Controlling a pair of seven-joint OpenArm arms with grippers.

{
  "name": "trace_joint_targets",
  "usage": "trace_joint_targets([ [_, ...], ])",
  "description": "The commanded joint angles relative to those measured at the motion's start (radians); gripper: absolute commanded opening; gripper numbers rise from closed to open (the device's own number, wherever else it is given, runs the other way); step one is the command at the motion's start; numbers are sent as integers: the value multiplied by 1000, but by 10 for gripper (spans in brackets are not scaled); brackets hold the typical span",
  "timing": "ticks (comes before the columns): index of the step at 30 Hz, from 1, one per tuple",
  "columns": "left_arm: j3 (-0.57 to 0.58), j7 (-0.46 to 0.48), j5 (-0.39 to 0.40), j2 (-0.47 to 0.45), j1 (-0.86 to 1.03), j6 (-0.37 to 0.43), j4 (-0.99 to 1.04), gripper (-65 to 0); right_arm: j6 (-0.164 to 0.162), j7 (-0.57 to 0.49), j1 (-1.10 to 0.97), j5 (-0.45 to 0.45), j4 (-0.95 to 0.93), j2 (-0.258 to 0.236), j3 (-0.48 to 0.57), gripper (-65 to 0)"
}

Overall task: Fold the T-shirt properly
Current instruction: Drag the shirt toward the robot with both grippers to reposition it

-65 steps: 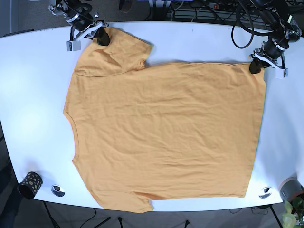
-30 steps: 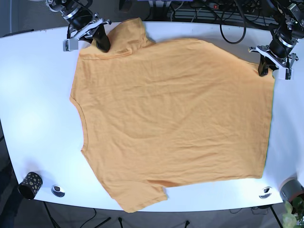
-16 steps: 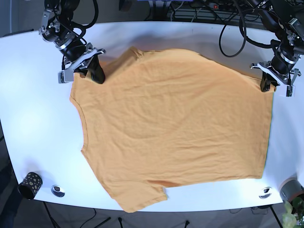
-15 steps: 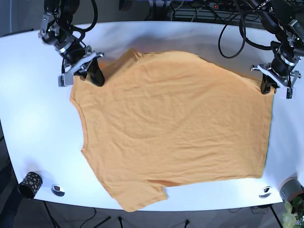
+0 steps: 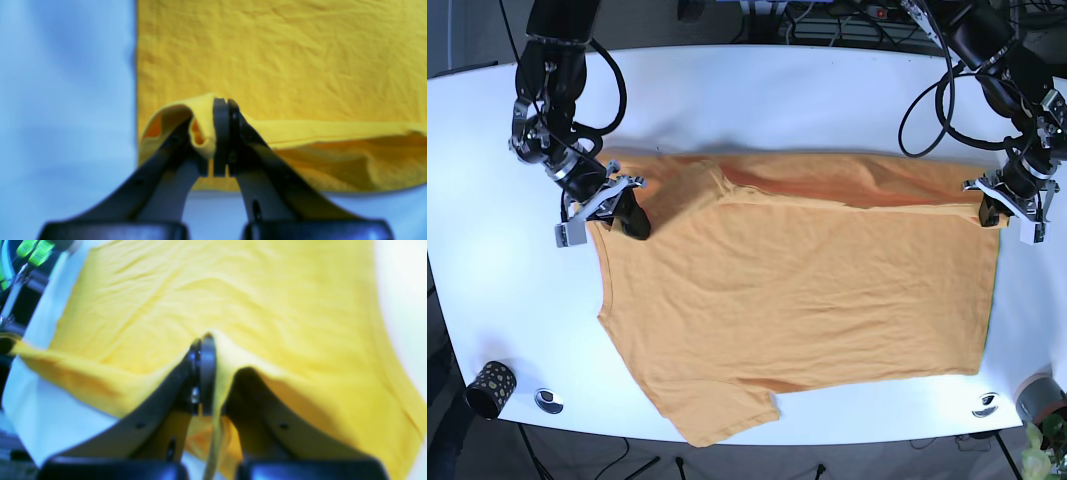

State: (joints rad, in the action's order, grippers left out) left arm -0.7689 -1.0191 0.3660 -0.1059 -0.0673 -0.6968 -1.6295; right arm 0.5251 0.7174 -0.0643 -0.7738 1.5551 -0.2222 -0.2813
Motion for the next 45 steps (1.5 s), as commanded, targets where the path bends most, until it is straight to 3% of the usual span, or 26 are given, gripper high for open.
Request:
trace_joint_targets([
  [1, -1, 21, 0, -28, -38, -1, 5, -650, 8, -26, 42, -22, -20, -18, 3, -650],
  [8, -1, 27, -29, -70, -127, -1, 139, -650, 10, -29, 165, -16, -175, -29, 30, -650],
  [16, 41, 98, -28, -116, -145, -1, 242, -650, 13, -29, 245, 139, -229, -23, 30, -650],
  [26, 82, 188, -29, -131, -145, -1, 271, -650, 11, -69, 317, 181, -325, -26, 32, -637],
  [28, 119, 202, -29, -134, -145, -1, 271, -583, 8, -81, 318, 204, -325, -26, 32, -518],
  [30, 136, 213, -29, -134, -145, -1, 271, -461, 2, -84, 320, 233, -324, -24, 32, -387],
  [32, 137, 219, -29, -134, -145, -1, 271, -262, 2, -88, 320, 262, -310, -24, 32, -211],
  [35, 136, 220, -29, -136, -145, -1, 271, -53, 2, -88, 315, 294, -261, -24, 32, -60],
  [36, 141, 220, -29, -136, -145, -1, 271, -10, 2, -86, 311, 305, -246, -29, 30, -33],
  [38, 142, 220, -29, -137, -145, -1, 271, 0, 2, -83, 284, 327, -215, -35, 23, -24],
  [45, 173, 220, -29, -208, -104, -1, 268, 0, 2, -78, 136, 347, -81, -73, -51, -94],
])
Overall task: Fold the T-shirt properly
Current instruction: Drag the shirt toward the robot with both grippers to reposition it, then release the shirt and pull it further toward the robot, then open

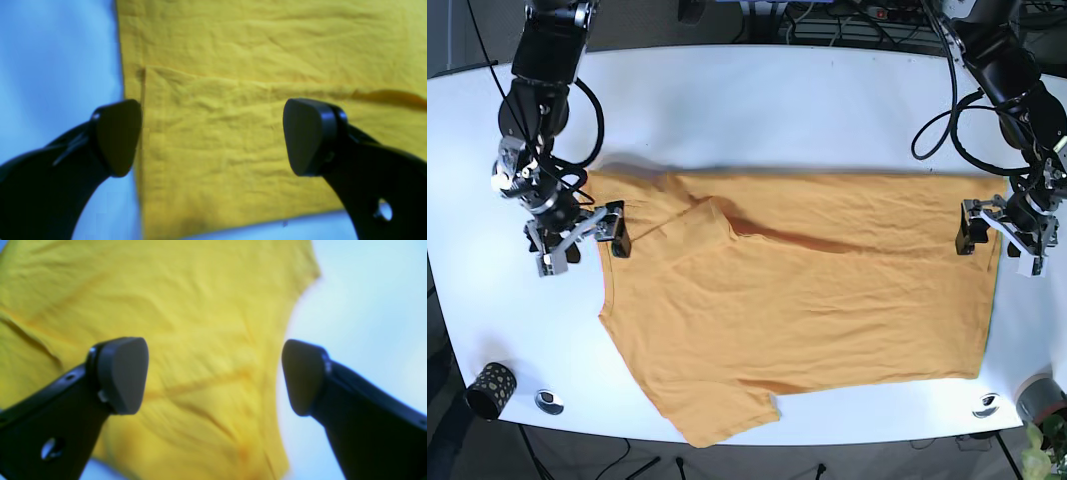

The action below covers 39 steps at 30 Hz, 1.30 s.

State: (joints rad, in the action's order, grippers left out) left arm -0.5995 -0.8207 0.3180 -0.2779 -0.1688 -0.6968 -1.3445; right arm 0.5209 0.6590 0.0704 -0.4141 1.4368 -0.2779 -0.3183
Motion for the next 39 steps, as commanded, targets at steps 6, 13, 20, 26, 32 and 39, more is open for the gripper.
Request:
trace_joint_targets([
  [6, 13, 148, 20, -83, 113, -1, -20, 0, 12, -18, -119, -10, 74, -21, -87, -103],
  [13, 60, 304, 19, -116, 225, -1, -14, 0, 14, -3, -188, -10, 68, -19, -126, -106],
  [20, 57, 317, 20, -116, 231, -1, 78, 0, 15, -2, -202, -10, 28, 6, -123, -109],
  [26, 65, 366, 19, -114, 236, -1, 99, 0, 15, -6, -197, -10, -15, 18, -123, -130],
  [32, 60, 366, 19, -114, 232, -1, 107, -35, 15, -6, -197, -9, -17, 45, -121, -426],
  [39, 62, 367, 19, -117, 202, -1, 216, -131, 15, -8, -197, -10, -17, 45, -60, -564],
])
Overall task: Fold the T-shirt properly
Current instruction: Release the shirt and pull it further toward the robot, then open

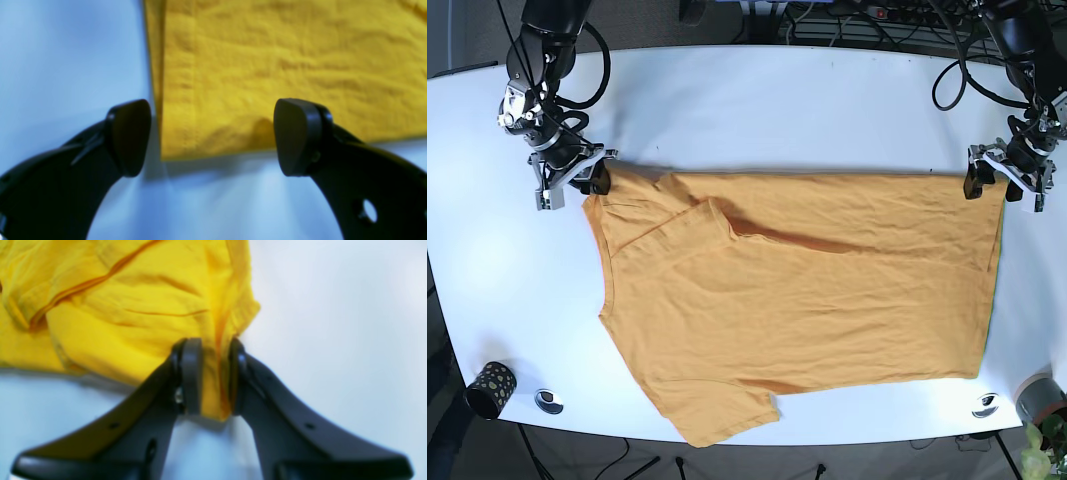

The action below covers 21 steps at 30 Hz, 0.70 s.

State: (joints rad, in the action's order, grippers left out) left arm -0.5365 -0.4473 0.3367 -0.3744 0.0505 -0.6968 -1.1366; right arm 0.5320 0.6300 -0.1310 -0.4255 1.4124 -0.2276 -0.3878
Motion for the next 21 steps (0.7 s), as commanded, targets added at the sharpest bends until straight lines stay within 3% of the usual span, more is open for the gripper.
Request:
trace_joint_targets([
  [1, -1, -6, 0, -28, -21, -1, 19, -132, 4, 21, 3, 1, 9, -5, 14, -580],
  [4, 0, -6, 2, -38, -22, -1, 42, -133, 4, 21, 1, 1, 9, -5, 16, -634],
  [6, 0, -6, 2, -36, -22, -1, 40, -179, 4, 21, 0, 1, 9, -5, 16, -650],
  [9, 3, -6, 2, -36, -24, -1, 43, -360, 4, 21, -2, 0, 9, -5, 16, -650],
  [11, 3, -6, 2, -36, -24, -1, 45, -525, 4, 21, -3, -2, 9, -5, 16, -650],
  [13, 5, -6, 0, -36, -24, -1, 45, -647, 4, 21, -3, -2, 9, -5, 13, -650],
  [21, 34, -9, 0, -36, -1, -1, -6, -650, 4, 21, -28, -2, 71, -5, 8, -650],
])
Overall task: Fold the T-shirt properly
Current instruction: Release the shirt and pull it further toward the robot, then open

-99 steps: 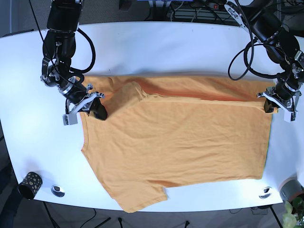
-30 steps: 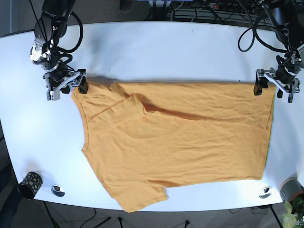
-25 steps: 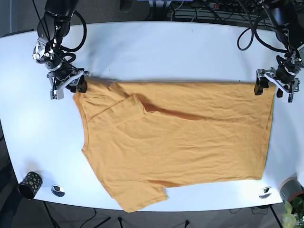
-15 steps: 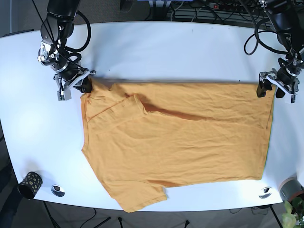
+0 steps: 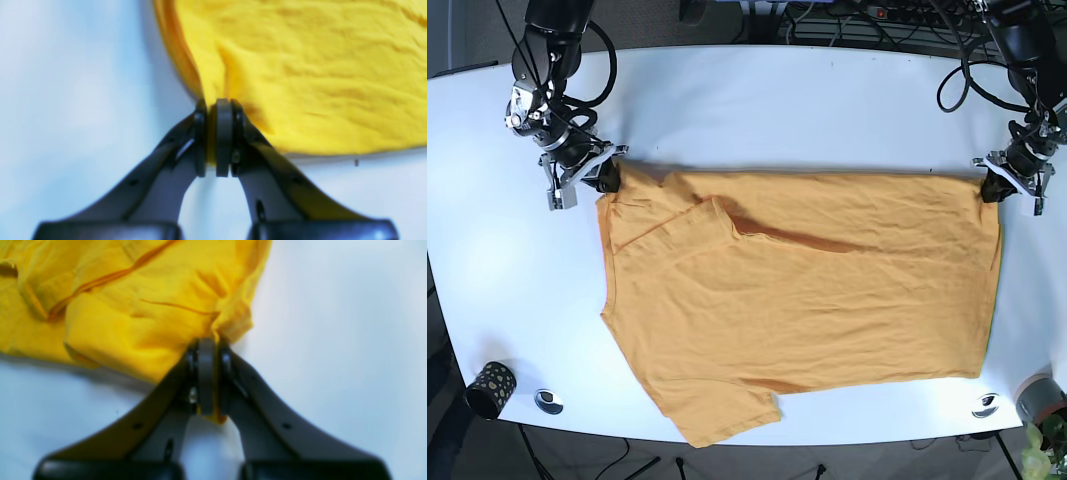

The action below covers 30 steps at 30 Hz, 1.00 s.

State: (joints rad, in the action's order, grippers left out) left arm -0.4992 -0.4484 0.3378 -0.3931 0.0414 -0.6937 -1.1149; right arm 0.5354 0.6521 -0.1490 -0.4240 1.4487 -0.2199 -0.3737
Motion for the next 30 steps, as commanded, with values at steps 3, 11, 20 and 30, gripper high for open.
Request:
trace_joint_targets([
  [3, -3, -8, 1, -17, 51, -4, -83, -650, 1, -1, -37, -5, 83, -13, -6, -650],
  [11, -6, -10, 4, -16, 179, -4, -236, -650, 1, 1, -140, -5, 168, -11, -49, -650],
  [20, -57, -10, 4, -16, 364, -4, -370, -650, 1, 1, -301, -5, 272, 14, -103, -650],
  [30, -132, -10, 5, -14, 516, -4, -486, -650, 21, -1, -464, -5, 406, 103, -164, -650],
])
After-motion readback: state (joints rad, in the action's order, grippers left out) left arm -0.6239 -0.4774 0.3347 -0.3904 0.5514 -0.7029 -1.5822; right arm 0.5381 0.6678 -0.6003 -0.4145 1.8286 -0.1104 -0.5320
